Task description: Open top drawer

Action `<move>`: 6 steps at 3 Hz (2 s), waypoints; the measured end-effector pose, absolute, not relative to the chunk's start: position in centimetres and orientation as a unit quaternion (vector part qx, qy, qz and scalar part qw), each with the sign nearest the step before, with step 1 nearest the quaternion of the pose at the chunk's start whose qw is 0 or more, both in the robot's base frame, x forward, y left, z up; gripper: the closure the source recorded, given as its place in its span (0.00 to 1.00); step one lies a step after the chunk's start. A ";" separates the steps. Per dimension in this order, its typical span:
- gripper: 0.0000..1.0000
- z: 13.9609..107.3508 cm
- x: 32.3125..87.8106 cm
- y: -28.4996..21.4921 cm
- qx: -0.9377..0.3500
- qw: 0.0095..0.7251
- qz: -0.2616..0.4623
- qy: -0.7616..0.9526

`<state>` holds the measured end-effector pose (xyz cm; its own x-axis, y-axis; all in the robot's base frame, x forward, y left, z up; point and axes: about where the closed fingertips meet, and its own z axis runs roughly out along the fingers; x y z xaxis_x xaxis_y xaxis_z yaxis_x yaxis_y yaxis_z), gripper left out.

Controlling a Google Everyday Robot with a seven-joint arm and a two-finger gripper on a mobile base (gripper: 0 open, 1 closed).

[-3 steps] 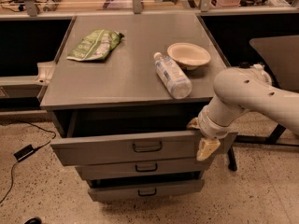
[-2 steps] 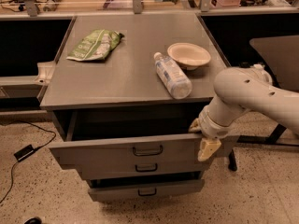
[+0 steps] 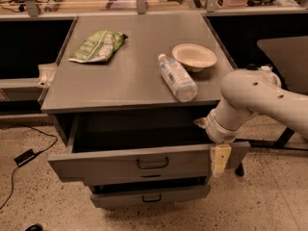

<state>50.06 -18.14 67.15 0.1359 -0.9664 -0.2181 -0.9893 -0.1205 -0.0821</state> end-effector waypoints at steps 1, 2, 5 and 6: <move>0.00 66.8 49.4 -17.6 -0.750 0.092 0.064 0.651; 0.16 66.8 46.6 -16.7 -0.758 0.063 0.085 0.644; 0.40 69.1 34.8 -17.9 -0.731 -0.004 0.154 0.664; 0.43 70.1 32.0 -18.5 -0.715 -0.020 0.176 0.676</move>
Offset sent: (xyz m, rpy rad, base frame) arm -0.0798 0.0259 -0.0028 -0.0554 0.2019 0.0881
